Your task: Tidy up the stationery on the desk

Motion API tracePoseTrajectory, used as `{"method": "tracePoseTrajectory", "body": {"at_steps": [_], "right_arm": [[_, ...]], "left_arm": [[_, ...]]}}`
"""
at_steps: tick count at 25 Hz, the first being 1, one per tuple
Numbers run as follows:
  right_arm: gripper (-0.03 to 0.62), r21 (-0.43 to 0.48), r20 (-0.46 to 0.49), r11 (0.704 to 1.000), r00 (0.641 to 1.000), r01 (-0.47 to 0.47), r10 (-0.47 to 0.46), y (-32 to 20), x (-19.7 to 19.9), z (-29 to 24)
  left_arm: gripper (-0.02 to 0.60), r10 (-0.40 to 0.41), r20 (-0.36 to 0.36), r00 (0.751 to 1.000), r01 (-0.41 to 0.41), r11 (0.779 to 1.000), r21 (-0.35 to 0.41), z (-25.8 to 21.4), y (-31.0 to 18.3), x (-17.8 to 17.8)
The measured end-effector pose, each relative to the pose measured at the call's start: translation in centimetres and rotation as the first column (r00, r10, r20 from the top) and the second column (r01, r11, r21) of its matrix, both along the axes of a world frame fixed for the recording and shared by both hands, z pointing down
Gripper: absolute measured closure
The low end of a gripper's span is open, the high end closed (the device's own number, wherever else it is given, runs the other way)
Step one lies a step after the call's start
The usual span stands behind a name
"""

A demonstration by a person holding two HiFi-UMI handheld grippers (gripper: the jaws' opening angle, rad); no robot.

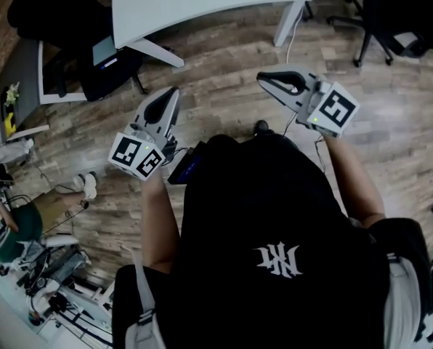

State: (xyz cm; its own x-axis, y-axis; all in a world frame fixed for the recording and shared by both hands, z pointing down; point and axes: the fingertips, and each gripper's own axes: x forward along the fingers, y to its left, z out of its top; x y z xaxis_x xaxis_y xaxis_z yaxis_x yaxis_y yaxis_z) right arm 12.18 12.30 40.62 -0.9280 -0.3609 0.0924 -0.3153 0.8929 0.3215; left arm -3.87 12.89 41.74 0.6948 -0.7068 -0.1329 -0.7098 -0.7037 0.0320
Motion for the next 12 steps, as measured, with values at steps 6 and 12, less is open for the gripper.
{"method": "tracePoseTrajectory", "body": {"at_steps": [6, 12], "right_arm": [[0.556, -0.048, 0.064, 0.998, 0.997, 0.036, -0.033, -3.2, -0.3, -0.6], [0.556, -0.084, 0.056, 0.996, 0.998, -0.013, 0.018, -6.9, 1.1, -0.4]], "left_arm": [[0.581, -0.041, -0.014, 0.999, 0.041, 0.998, -0.037, -0.5, -2.7, -0.9], [0.581, 0.010, -0.048, 0.999, -0.011, 1.000, -0.020, -2.4, -6.4, 0.1]]}}
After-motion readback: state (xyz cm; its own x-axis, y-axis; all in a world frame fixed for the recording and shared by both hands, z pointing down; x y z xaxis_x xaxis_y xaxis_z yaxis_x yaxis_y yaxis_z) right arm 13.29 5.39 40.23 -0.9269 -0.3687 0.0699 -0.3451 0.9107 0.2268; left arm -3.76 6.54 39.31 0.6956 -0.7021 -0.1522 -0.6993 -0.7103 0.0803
